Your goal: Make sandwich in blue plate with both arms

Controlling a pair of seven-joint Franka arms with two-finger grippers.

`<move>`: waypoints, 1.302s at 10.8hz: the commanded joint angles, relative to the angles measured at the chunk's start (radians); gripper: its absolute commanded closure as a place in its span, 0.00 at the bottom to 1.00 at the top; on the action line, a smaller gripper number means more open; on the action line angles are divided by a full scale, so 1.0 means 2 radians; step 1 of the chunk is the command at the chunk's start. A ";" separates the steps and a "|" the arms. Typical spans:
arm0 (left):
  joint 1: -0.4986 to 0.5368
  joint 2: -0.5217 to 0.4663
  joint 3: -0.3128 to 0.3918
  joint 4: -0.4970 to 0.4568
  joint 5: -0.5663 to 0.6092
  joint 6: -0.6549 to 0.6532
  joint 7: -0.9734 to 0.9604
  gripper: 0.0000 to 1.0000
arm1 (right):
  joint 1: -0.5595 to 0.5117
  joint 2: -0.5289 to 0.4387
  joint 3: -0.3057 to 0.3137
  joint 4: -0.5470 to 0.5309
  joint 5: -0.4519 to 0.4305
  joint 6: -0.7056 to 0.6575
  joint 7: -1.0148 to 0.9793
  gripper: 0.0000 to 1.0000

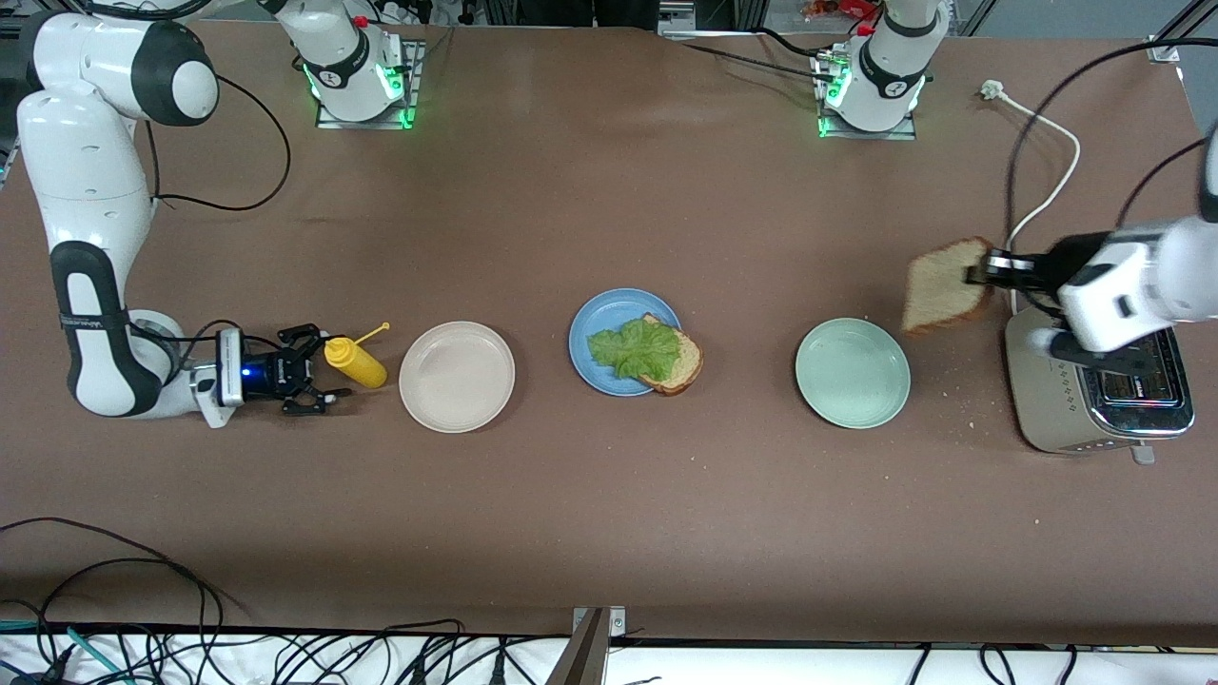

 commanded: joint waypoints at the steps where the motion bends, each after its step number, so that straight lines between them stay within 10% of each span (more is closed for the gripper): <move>1: -0.028 0.038 -0.027 -0.009 -0.105 -0.002 -0.051 1.00 | -0.001 0.004 -0.039 0.038 -0.026 -0.036 0.001 0.00; 7: -0.120 0.194 -0.026 -0.018 -0.230 0.142 0.030 1.00 | 0.031 -0.114 -0.096 0.045 -0.137 -0.014 0.169 0.00; 14: -0.169 0.269 -0.024 -0.023 -0.273 0.269 0.157 1.00 | 0.110 -0.360 -0.096 -0.103 -0.291 0.125 0.543 0.00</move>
